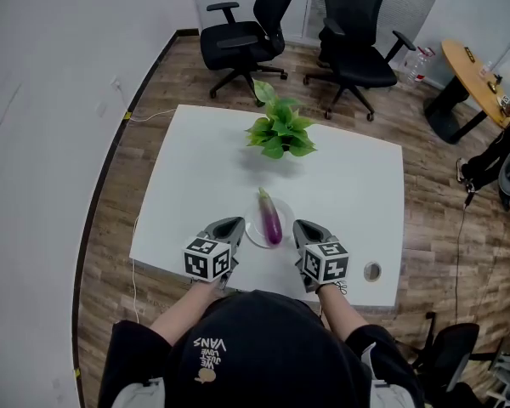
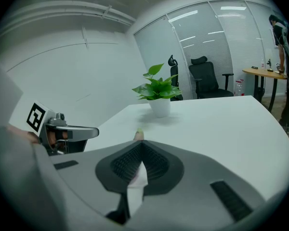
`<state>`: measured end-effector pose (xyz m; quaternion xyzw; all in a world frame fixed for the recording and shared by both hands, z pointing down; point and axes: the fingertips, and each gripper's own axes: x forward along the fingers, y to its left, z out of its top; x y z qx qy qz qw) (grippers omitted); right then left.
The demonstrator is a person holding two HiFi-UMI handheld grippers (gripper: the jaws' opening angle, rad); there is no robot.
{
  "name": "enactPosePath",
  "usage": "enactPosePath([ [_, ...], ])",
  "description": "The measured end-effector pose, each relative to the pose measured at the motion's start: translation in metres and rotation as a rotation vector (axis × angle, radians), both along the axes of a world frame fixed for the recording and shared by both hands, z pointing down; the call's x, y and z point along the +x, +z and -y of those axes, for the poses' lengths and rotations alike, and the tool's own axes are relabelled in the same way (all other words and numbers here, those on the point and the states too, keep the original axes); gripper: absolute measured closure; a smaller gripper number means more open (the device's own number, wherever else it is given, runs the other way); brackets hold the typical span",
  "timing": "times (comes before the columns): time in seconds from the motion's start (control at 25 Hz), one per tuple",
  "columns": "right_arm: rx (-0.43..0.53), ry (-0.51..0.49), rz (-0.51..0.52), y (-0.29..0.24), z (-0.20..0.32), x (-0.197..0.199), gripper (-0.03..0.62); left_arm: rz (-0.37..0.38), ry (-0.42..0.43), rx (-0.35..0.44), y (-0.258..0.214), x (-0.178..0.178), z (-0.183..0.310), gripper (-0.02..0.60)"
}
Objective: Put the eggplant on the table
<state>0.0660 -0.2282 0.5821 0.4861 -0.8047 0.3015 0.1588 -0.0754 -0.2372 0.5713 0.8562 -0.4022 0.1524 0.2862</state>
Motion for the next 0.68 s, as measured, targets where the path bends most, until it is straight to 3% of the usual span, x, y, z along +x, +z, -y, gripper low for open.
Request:
enactPosePath([
  [0.68,-0.010,-0.010,0.000,0.0018,-0.0033,-0.0014,0.576,-0.009,-0.032,-0.012,0.0049,-0.0080,-0.0068,0.571],
])
